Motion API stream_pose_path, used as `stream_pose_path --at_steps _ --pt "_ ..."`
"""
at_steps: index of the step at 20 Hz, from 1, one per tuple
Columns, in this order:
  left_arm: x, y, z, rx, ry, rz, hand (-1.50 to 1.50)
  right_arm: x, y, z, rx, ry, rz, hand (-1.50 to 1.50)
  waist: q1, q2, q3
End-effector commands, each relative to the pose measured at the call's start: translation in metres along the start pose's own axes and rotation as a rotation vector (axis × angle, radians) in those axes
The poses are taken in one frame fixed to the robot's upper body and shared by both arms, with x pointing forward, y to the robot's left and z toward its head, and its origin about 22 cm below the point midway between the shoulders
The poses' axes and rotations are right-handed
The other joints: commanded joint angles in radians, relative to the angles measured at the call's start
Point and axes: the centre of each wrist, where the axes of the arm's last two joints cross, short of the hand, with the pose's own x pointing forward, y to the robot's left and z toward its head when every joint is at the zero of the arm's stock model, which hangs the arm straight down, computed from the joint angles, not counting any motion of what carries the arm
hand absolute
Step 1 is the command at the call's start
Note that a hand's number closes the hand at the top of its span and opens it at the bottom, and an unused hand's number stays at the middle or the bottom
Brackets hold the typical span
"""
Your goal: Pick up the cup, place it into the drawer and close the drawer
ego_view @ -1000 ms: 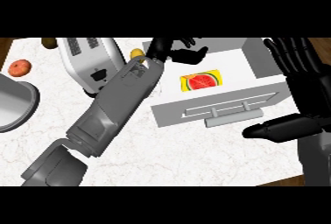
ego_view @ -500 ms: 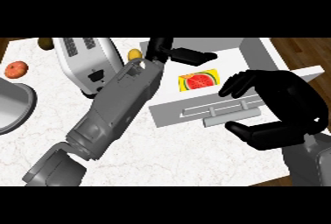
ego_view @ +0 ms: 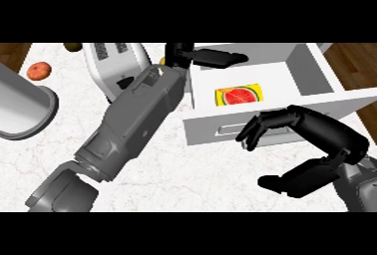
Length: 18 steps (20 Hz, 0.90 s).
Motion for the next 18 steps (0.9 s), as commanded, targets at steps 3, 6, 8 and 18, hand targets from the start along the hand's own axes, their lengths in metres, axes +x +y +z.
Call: stream_pose_path --at_steps 3,6,8,18 --pt "0.001 -0.002 0.002 0.032 -0.008 0.052 -1.50 -0.022 0.018 -0.006 -0.005 0.185 0.234 -1.50 0.076 -0.010 0.001" --pt "-0.011 0.007 0.009 0.046 -0.010 0.093 -1.50 -0.052 0.042 -0.010 -0.042 0.251 0.241 -1.50 0.097 -0.015 0.001" --pt "-0.023 0.015 0.017 0.050 -0.021 0.092 -1.50 -0.075 0.046 -0.006 -0.051 0.307 0.272 -1.50 0.118 -0.016 0.001" --pt "-0.037 0.039 0.038 0.060 -0.037 0.150 -1.50 -0.162 0.020 -0.039 0.012 0.479 0.300 1.50 0.204 -0.018 0.002"
